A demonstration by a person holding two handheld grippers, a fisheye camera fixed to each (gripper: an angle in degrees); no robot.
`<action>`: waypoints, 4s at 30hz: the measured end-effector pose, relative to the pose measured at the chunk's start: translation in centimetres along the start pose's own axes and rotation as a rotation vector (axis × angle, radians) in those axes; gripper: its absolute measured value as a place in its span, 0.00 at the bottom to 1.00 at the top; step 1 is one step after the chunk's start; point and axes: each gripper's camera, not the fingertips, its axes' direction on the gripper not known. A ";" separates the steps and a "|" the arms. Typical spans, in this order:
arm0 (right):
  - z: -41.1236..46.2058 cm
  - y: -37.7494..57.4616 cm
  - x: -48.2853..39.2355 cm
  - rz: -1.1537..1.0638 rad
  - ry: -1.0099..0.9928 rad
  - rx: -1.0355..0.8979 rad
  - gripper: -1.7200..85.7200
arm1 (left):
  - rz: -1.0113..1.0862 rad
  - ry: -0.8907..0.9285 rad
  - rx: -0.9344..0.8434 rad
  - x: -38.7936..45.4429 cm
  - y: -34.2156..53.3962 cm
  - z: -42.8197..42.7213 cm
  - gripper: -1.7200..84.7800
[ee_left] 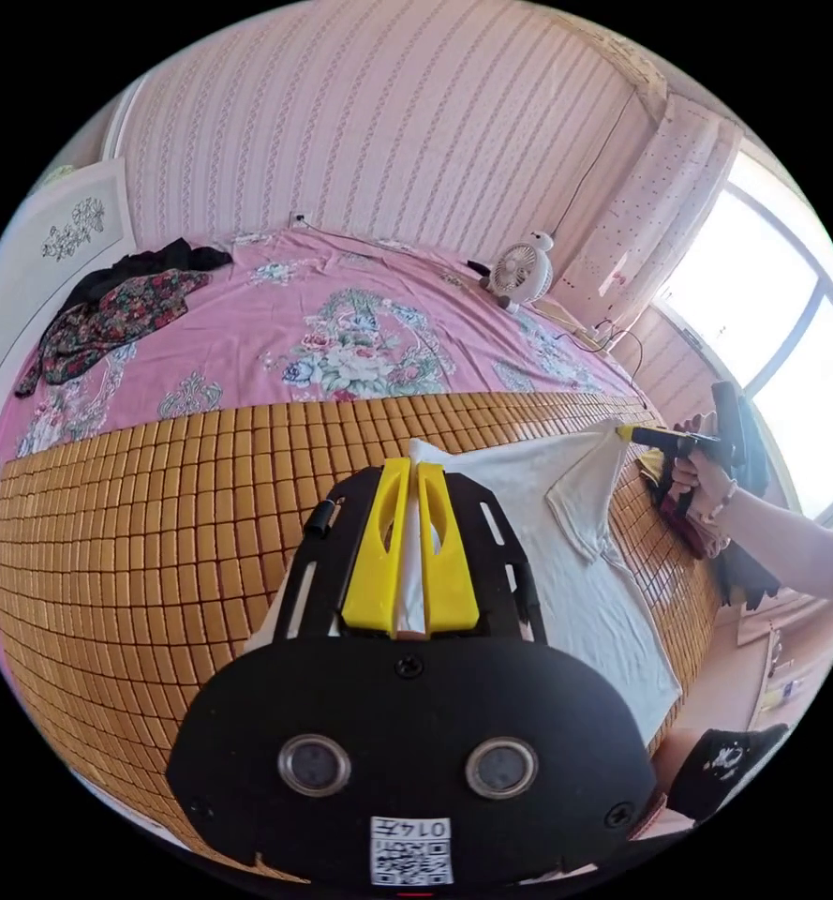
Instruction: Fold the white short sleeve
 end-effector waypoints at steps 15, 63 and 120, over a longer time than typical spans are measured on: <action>-8.0 24.1 -5.0 0.136 -0.224 -0.323 0.07 | -0.395 0.179 -0.297 0.8 27.4 -9.7 0.06; 18.2 -0.8 -36.7 -0.665 0.265 -0.699 0.01 | 0.062 0.203 -0.539 24.7 30.2 8.9 0.01; 1.1 29.9 3.5 0.608 -0.718 -0.252 0.04 | 0.379 0.310 -0.372 47.0 27.7 16.5 0.19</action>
